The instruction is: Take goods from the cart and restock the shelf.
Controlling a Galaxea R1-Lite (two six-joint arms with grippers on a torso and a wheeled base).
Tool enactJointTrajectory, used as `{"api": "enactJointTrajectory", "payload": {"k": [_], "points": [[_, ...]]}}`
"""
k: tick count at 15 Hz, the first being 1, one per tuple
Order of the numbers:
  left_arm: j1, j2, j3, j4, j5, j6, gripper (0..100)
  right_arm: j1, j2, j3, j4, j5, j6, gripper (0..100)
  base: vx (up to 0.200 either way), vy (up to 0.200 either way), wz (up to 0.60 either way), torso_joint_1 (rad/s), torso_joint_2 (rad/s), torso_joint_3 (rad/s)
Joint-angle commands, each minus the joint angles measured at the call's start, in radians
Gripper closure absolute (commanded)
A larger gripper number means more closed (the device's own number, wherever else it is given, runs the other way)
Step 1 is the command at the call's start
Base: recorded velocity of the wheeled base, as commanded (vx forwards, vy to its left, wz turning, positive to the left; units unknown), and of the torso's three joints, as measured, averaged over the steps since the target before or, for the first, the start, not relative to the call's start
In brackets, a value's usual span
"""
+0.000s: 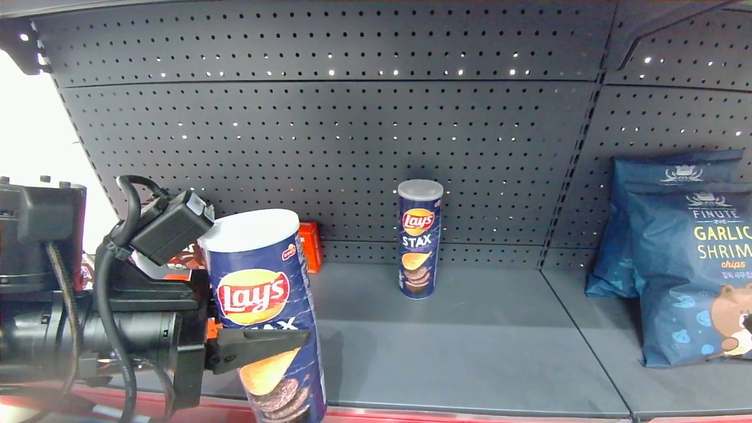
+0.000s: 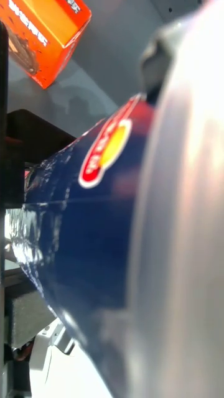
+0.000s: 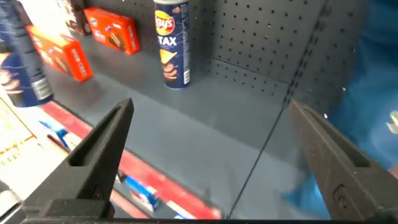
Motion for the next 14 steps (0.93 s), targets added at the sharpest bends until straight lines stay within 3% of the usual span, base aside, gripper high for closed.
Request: {"api": "enactJointTrajectory", "payload": {"k": [1,4,11,14], "points": [[0.003,0.004,0.001,-0.001,0.0,0.0,100,0.023,0.225,-0.005,-0.125,-0.032,-0.019,0,0.0,0.0,0.0,0.0,0.0,0.0],[0.0,0.005,-0.004,-0.001,-0.002,0.001,100,0.05,0.338,-0.014,-0.22,-0.032,-0.019,0,0.0,0.0,0.0,0.0,0.0,0.0],[-0.002,0.001,0.001,-0.001,-0.003,0.001,100,0.086,0.547,-0.18,-0.244,0.117,-0.023,0,0.0,0.0,0.0,0.0,0.0,0.0],[-0.003,-0.007,0.004,-0.001,-0.003,0.001,100,0.06,0.683,-0.212,-0.373,0.17,-0.052,0,0.0,0.0,0.0,0.0,0.0,0.0]]}}
